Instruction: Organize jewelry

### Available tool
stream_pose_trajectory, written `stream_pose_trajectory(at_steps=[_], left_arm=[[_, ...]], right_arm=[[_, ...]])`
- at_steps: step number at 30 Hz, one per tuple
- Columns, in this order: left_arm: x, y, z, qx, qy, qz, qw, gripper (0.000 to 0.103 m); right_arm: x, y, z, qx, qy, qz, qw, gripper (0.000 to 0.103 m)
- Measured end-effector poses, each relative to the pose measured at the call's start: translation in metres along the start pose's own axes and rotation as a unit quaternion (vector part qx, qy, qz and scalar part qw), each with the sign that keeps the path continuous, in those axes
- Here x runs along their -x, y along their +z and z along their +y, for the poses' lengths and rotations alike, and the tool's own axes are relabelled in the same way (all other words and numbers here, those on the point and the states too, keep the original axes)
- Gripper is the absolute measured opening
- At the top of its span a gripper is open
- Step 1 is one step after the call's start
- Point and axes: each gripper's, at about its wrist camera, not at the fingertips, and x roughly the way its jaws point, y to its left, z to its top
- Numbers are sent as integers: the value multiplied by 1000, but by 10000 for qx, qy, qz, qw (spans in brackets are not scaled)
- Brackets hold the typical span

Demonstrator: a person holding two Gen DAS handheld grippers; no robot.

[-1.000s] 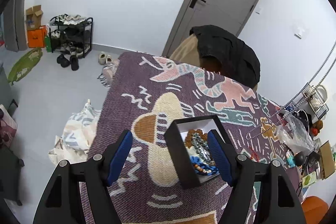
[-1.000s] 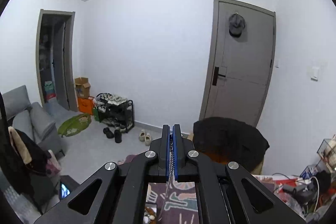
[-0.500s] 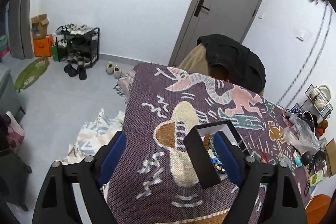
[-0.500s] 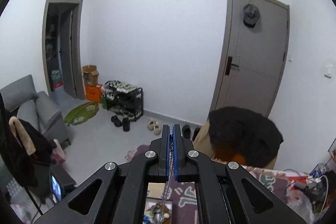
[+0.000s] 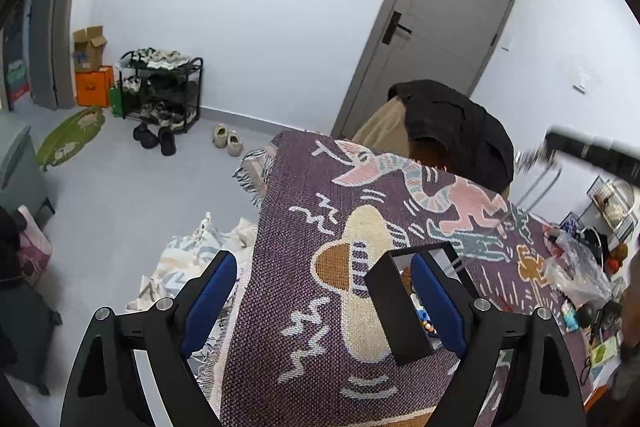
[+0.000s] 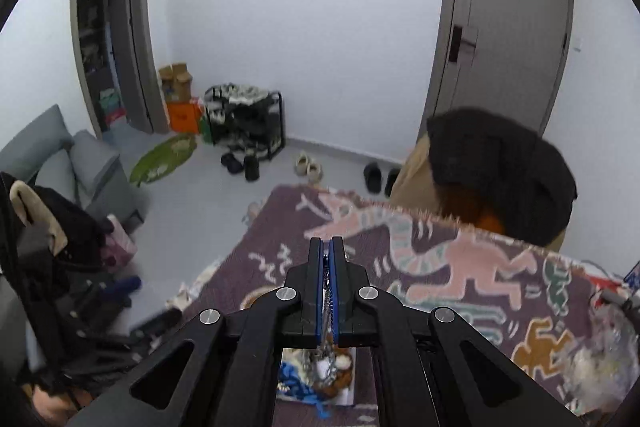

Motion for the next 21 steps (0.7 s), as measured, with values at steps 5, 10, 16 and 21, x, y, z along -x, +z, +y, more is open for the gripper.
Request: stream_pose_trajectory(at_steps=[5,10,16,21], left_arm=[[-1,-1,-1,34,-11,17,10000,89],[-6,-3,-9,-43,-20,95,9999,89],[-13,-8,-29,-190,-129,188,9996,89],[-20,-15,-53,-406,-240,306,9984,89]], right_arm=[[-29,-16,-2,-88,-22,490,9988,4],[-25,-32,-22,-407,42,465,9981,45],[-6,-53,-47,-652,-61,383,9971,50],[8,-79,-76,-994,-103,396,9942,64]])
